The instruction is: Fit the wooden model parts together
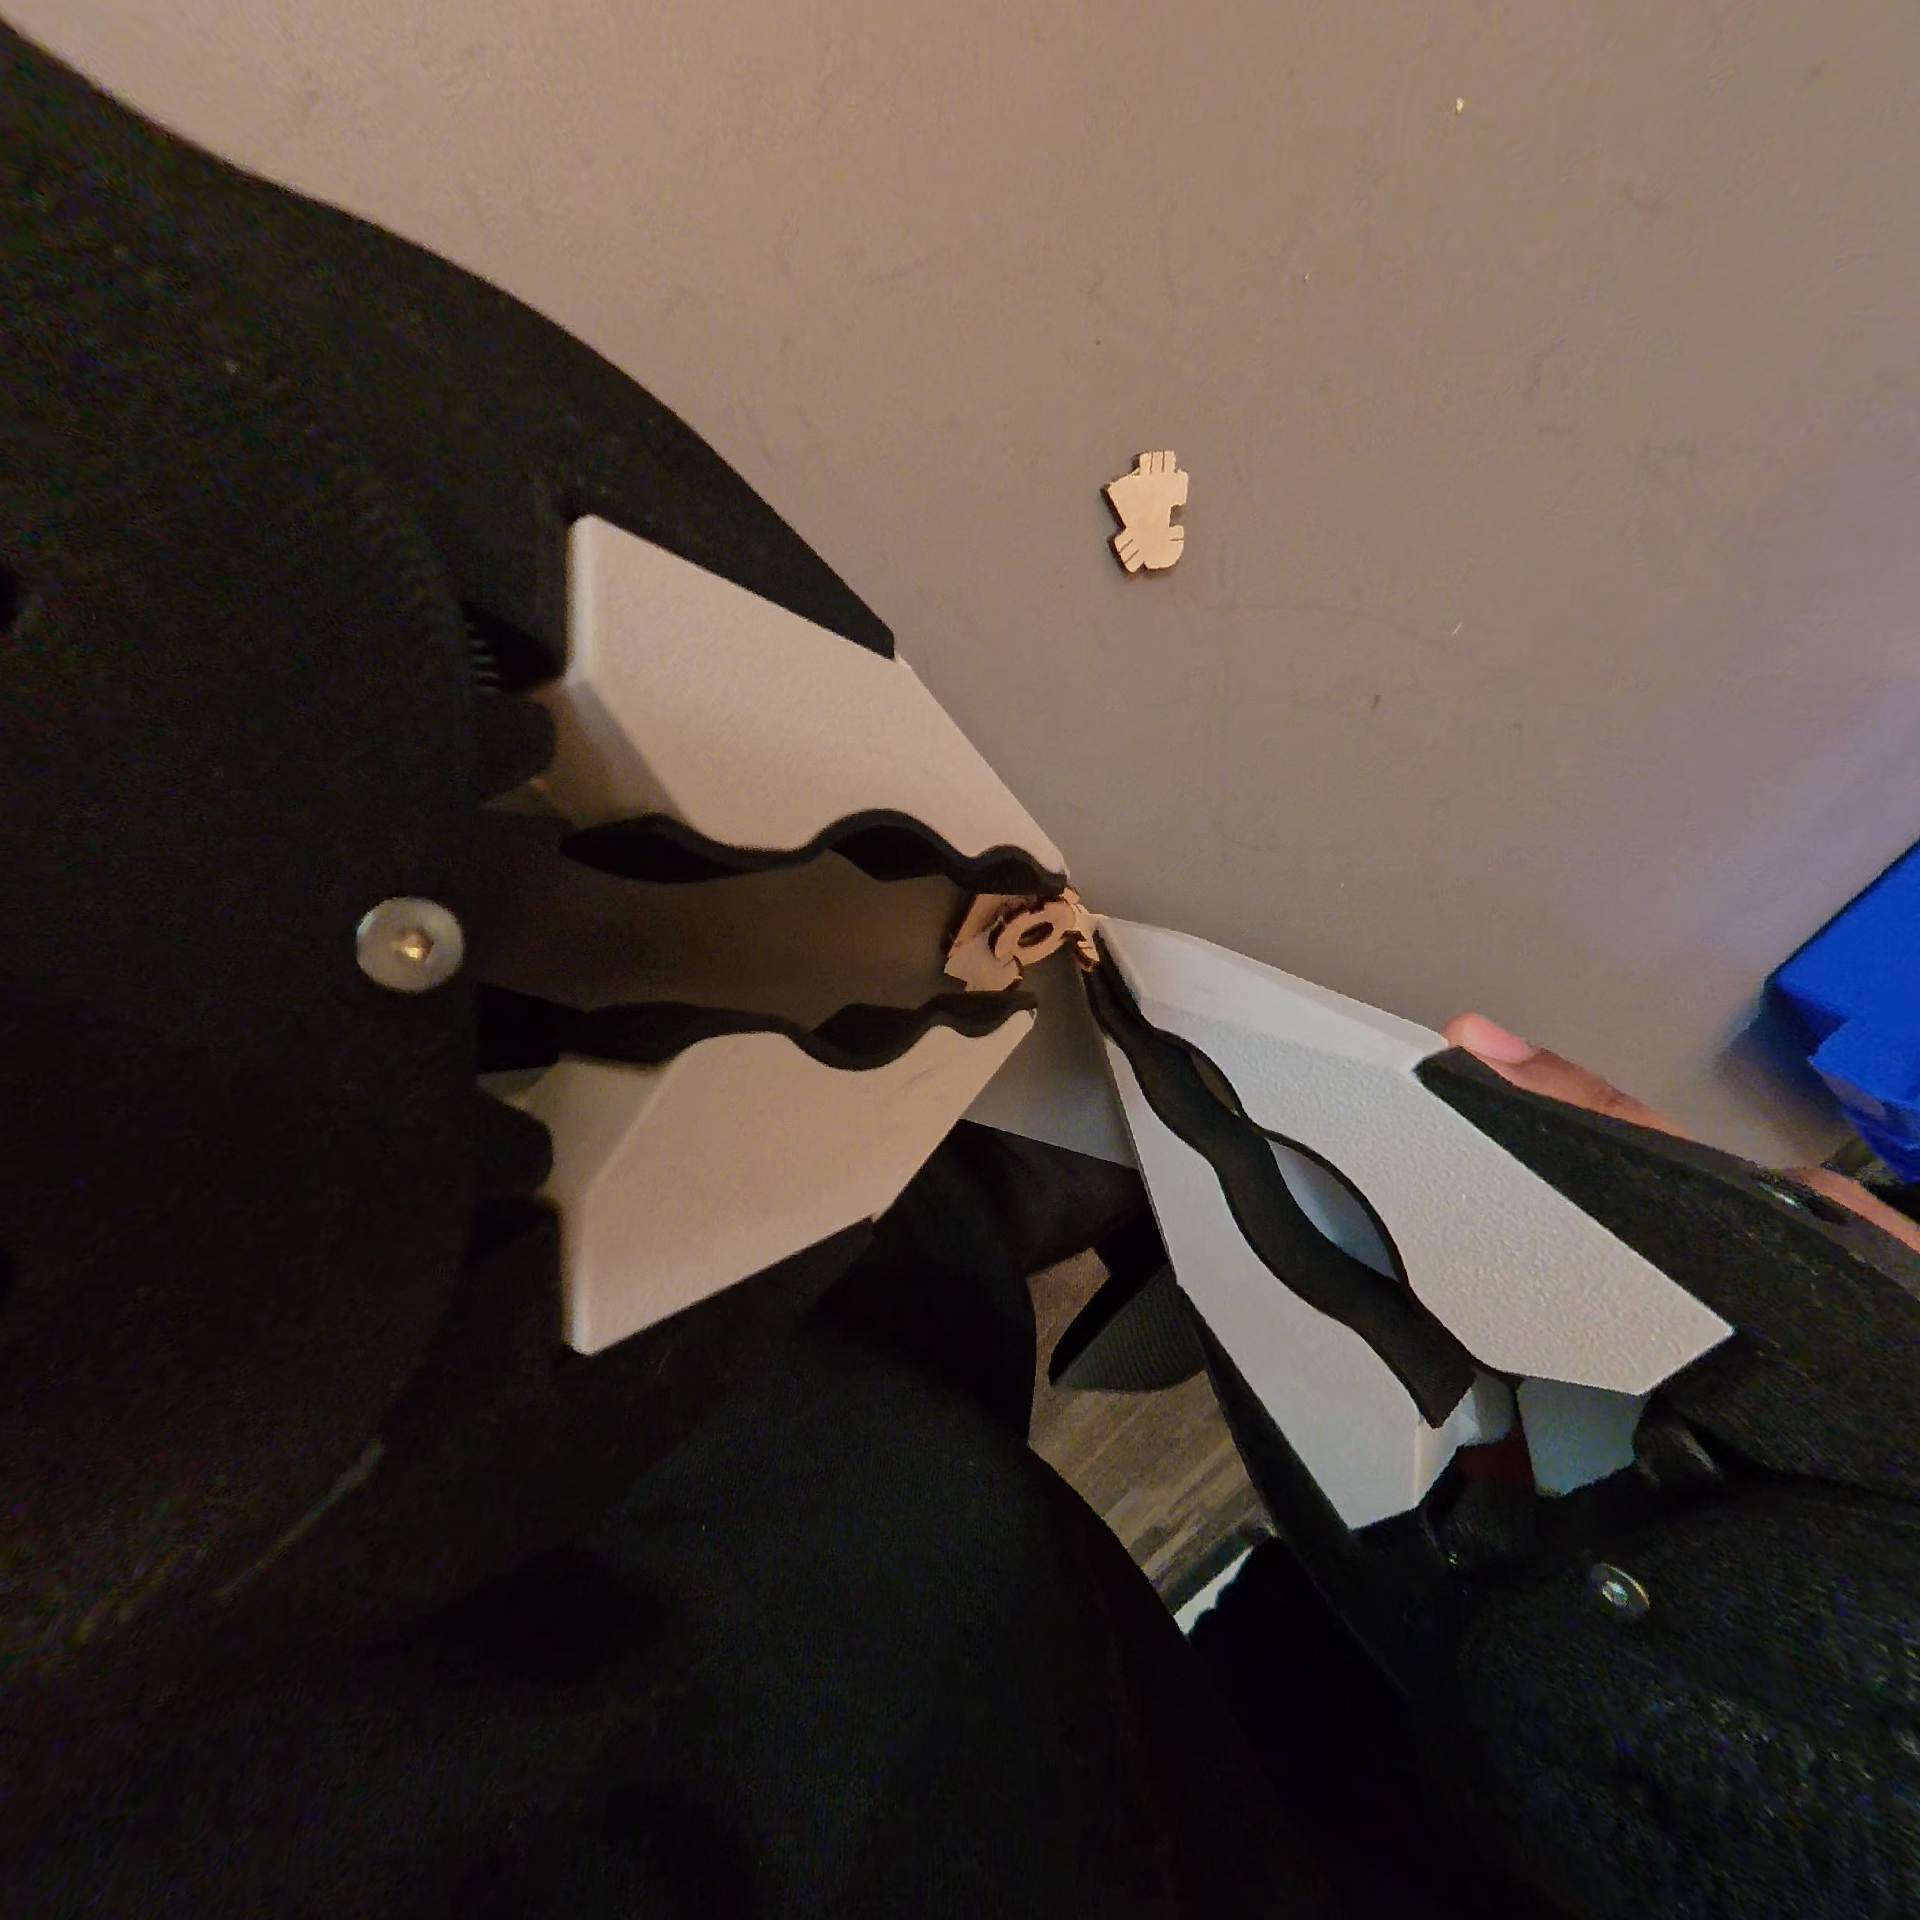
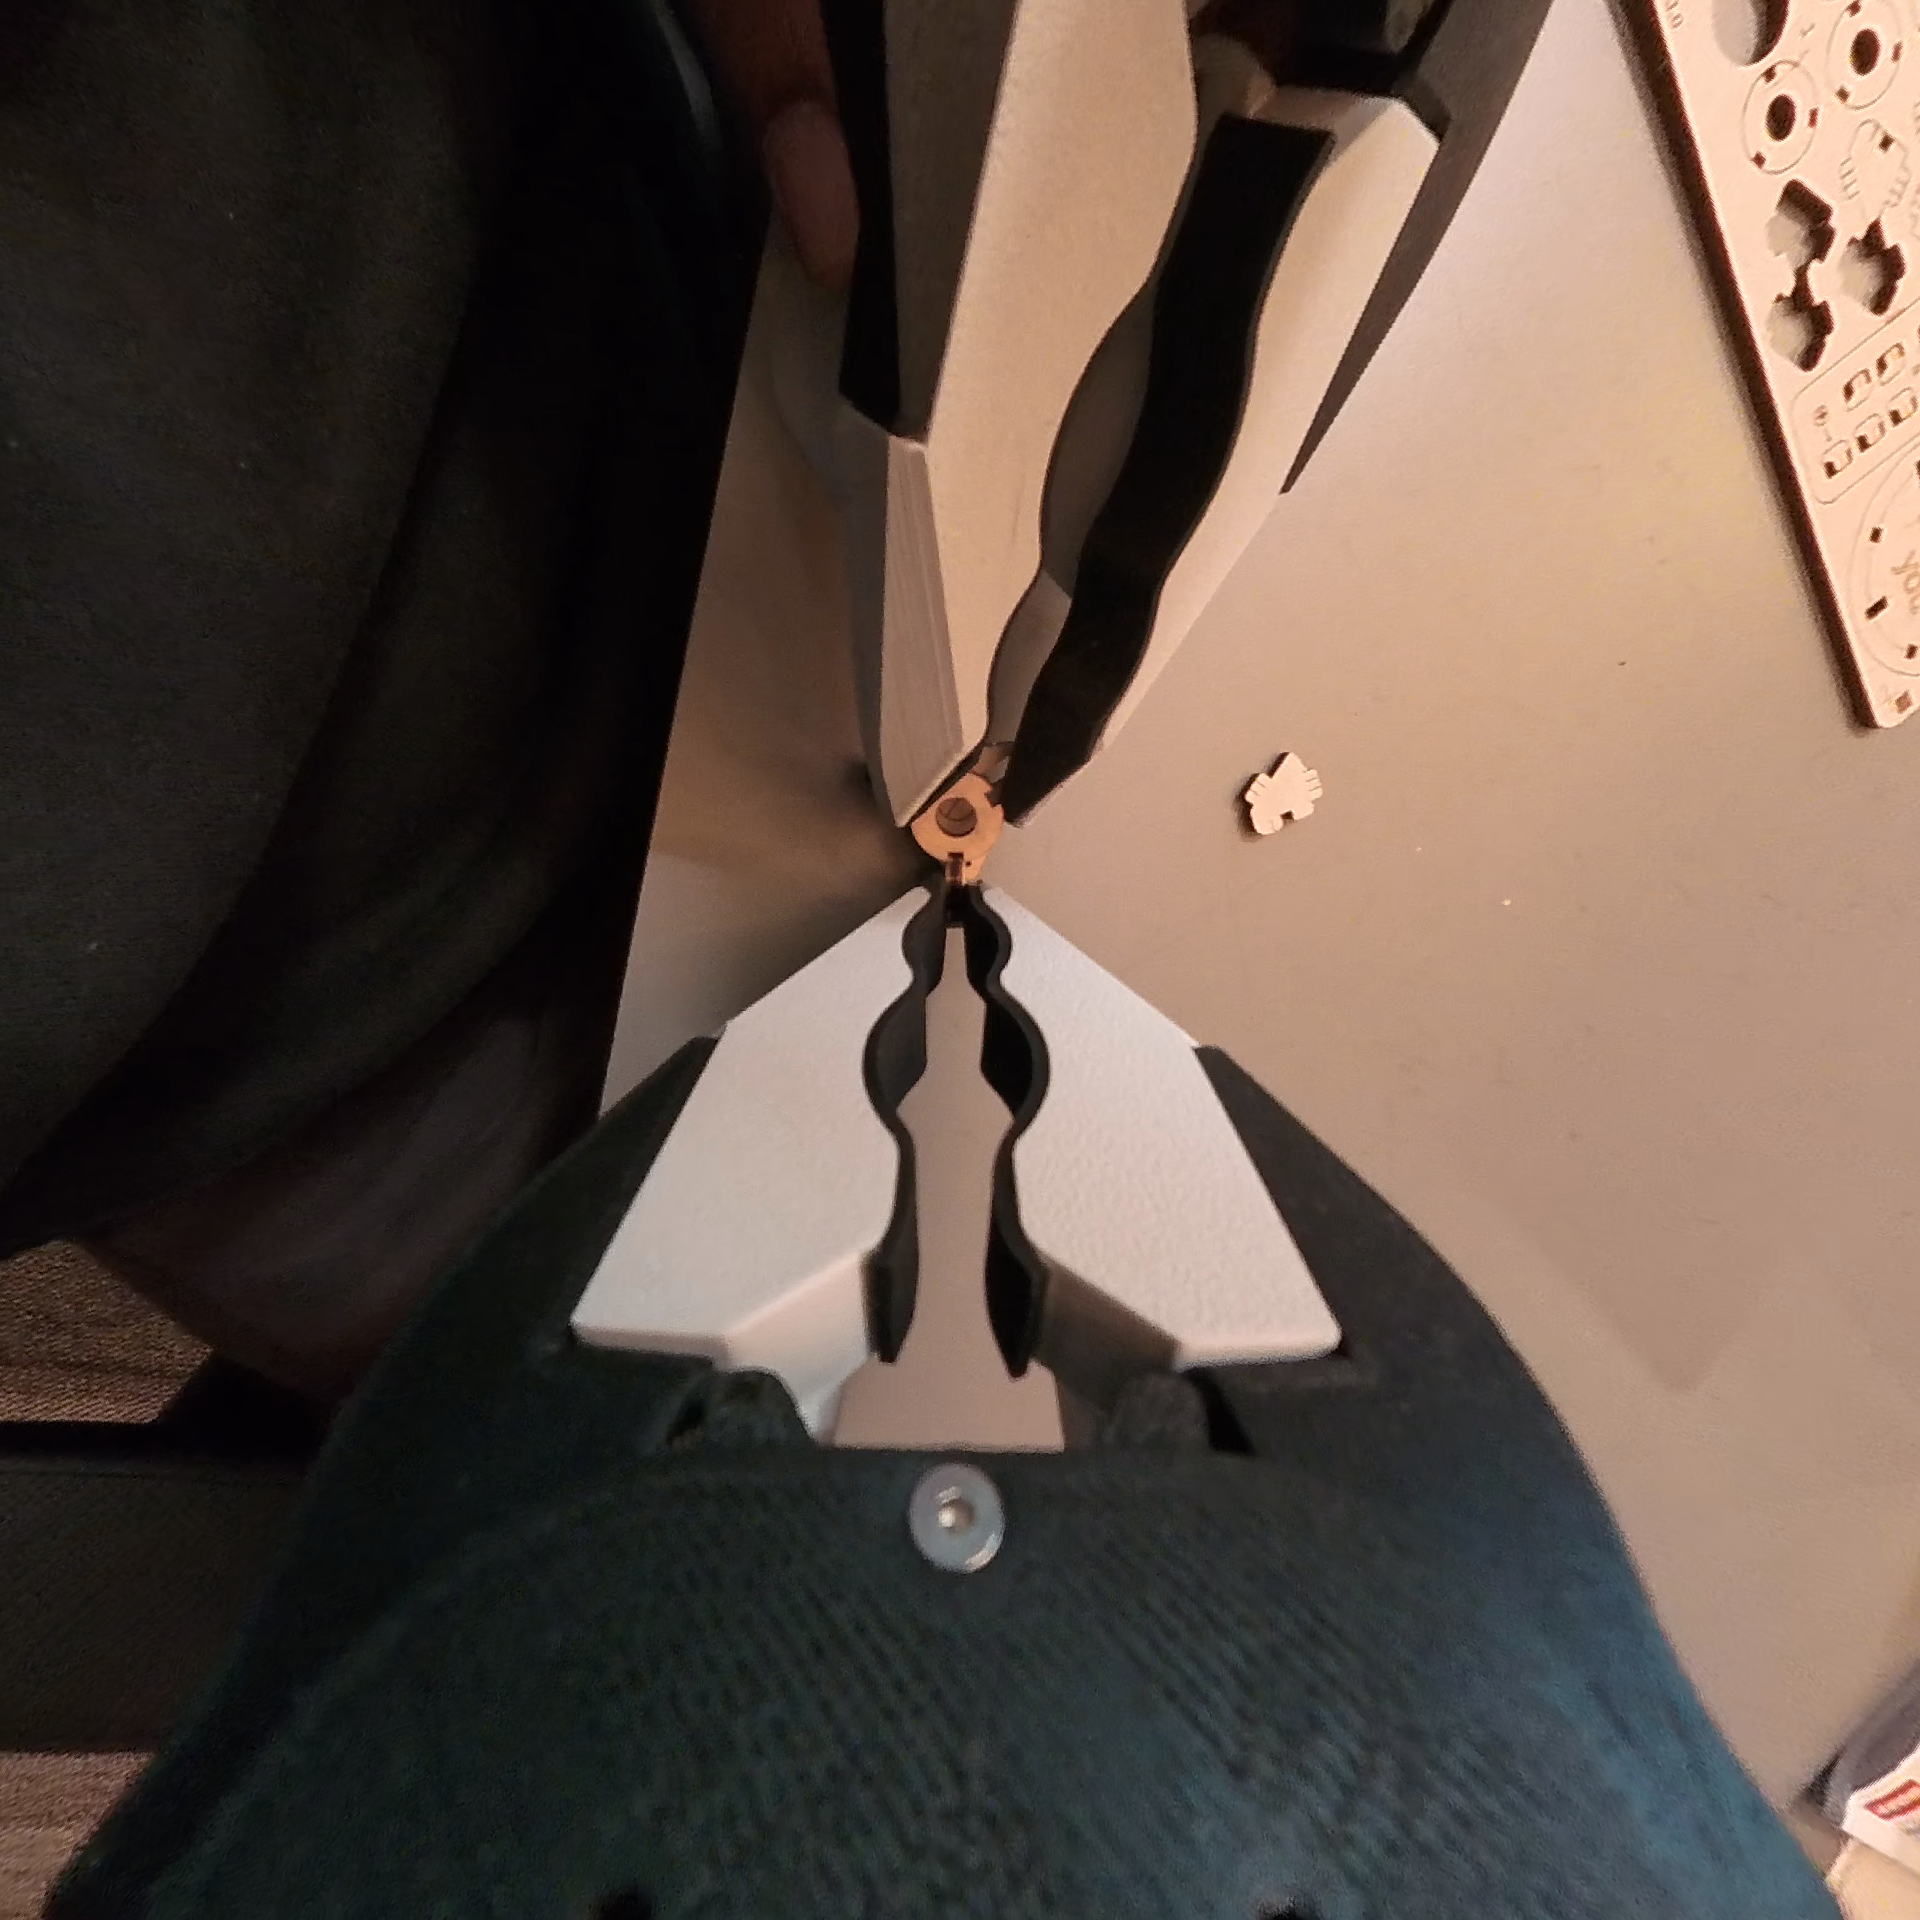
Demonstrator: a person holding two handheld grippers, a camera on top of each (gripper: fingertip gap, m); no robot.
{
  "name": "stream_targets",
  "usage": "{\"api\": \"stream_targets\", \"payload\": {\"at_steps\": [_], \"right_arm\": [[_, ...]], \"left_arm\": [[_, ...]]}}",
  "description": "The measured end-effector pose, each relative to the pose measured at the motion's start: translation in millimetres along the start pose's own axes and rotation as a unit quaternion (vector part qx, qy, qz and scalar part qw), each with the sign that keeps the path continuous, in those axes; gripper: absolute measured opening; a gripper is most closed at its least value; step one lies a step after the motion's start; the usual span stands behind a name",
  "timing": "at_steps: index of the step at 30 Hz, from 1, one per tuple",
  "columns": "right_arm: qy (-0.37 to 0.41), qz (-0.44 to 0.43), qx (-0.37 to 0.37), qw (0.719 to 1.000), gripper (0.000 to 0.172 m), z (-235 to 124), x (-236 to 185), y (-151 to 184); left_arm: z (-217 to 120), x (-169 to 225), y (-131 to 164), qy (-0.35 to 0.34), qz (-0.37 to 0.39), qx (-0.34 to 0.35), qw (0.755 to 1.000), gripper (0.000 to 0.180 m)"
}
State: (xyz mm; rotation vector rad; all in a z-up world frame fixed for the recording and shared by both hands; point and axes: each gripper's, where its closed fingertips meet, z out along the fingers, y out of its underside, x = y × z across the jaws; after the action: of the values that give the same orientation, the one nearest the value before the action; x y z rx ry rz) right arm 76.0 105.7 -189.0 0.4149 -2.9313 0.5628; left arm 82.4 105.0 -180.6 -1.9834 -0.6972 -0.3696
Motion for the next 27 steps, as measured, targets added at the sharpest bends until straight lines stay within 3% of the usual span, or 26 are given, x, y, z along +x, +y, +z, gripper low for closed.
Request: {"api": "stream_targets", "payload": {"at_steps": [11, 19, 27], "right_arm": [[0.017, 0.037, 0.026, 0.999, 0.0, -3.2, 12.7, 11.2], [0.071, -0.049, -0.029, 0.996, 0.0, 0.5, 7.9, 6.6], [0.078, -0.034, -0.046, 0.995, 0.0, -8.2, 9.0, 8.8]], "left_arm": [[-1.6, -1.8, -1.2, 0.013, -0.024, 0.003, 1.0, 0.016], [-3.2, -3.0, -3.1, 0.015, -0.031, 0.009, 0.999, 0.004], [-7.7, -1.2, -8.0, 0.036, -0.045, 0.029, 0.998, 0.011]]}}
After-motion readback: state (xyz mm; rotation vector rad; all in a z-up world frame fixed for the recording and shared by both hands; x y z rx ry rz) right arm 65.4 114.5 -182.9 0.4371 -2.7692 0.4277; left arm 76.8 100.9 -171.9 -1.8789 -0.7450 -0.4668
